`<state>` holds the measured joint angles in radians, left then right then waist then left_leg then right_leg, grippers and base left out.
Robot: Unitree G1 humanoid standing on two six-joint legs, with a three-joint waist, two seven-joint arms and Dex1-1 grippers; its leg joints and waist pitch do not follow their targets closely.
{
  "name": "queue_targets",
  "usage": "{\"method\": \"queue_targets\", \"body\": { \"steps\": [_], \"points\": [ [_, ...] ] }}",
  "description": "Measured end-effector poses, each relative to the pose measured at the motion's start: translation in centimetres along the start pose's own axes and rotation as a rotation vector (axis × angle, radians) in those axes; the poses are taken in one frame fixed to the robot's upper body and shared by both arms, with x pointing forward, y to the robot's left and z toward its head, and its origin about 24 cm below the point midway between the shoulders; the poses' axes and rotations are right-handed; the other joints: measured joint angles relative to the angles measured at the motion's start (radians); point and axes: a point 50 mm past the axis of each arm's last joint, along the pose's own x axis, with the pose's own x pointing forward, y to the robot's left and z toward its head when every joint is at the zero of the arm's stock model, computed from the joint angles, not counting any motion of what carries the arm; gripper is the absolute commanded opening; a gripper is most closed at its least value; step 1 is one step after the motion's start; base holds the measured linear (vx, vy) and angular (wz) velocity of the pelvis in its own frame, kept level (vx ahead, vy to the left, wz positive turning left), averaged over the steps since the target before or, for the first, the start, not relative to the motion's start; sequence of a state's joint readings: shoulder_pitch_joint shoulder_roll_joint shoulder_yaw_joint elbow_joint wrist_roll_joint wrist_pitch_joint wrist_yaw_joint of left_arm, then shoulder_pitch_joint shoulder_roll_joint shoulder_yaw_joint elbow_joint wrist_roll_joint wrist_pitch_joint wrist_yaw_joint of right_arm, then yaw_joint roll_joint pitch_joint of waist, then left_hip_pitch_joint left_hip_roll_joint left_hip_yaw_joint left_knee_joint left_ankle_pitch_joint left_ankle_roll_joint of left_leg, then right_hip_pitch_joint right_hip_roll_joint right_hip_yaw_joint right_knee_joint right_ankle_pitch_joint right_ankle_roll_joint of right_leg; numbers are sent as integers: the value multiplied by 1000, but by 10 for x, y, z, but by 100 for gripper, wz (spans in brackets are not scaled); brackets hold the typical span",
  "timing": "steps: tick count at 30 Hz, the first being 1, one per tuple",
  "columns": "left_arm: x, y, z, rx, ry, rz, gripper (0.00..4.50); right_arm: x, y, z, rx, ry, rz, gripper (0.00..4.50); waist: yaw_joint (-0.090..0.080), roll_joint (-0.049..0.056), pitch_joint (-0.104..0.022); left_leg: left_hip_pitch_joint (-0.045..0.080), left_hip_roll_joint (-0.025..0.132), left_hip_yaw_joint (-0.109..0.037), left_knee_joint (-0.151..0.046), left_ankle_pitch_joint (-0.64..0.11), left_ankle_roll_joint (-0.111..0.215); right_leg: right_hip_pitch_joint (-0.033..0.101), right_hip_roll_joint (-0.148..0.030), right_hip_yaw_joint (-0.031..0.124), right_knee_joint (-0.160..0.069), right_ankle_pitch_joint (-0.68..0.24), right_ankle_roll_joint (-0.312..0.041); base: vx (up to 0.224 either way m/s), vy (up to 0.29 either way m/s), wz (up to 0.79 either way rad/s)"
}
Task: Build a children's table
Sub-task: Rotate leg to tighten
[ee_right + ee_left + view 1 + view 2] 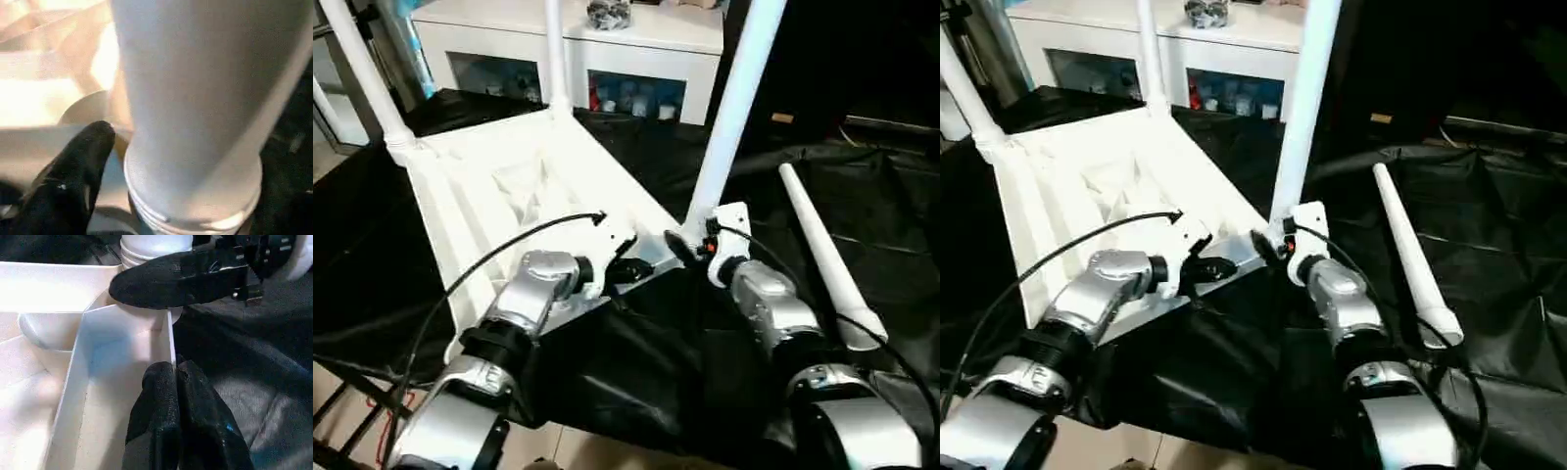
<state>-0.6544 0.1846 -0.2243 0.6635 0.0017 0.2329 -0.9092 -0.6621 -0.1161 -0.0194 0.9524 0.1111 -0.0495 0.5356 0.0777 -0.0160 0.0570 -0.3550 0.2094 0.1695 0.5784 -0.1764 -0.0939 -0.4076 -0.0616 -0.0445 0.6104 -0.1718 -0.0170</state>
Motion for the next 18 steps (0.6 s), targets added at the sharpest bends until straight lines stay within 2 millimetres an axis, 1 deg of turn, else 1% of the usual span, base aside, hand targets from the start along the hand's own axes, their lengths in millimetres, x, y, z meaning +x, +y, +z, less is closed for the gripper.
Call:
{"method": "queue_targets", "body": {
  "steps": [2,3,6,8,11,15,16,18],
  "points": [
    [-6,1,-2,14,-4,-28,0,-6,-3,0,-41,12,80,399,3,0,0,-1,0,0,-1,0,0,0,0,0,0,0,0,0,0,0],
    [-13,2,-4,24,-6,-62,0,-14,-4,-1,-77,23,164,399,8,0,0,-2,0,0,-2,0,0,-1,0,-1,-1,-1,1,0,0,0],
    [-22,3,-5,43,2,-117,0,-22,-3,0,-115,34,286,399,15,0,0,-5,1,0,-1,0,0,-2,0,-1,-1,-3,1,0,0,0],
    [-26,4,-6,50,8,-143,0,-26,-4,1,-124,43,334,399,18,1,0,-7,0,1,0,0,1,-3,0,-1,-2,-3,1,0,0,0],
    [-34,5,-8,61,15,-195,0,-33,-3,3,-157,76,447,399,23,1,0,-13,0,1,2,-1,2,-8,0,-1,-1,-3,1,0,0,0],
    [-46,5,-12,69,43,-268,0,-43,0,3,-165,121,581,399,31,0,0,-12,1,1,3,-1,2,-8,0,-1,0,-3,1,0,0,0],
    [-46,5,-13,68,44,-271,0,-43,1,3,-165,124,587,399,31,0,0,-12,1,1,3,-1,2,-8,0,-1,0,-3,1,0,0,0],
    [-49,5,-15,64,49,-285,0,-44,3,2,-167,137,620,373,34,0,0,-12,2,1,4,-1,1,-8,0,-1,1,-3,1,0,0,0]
  ]
}}
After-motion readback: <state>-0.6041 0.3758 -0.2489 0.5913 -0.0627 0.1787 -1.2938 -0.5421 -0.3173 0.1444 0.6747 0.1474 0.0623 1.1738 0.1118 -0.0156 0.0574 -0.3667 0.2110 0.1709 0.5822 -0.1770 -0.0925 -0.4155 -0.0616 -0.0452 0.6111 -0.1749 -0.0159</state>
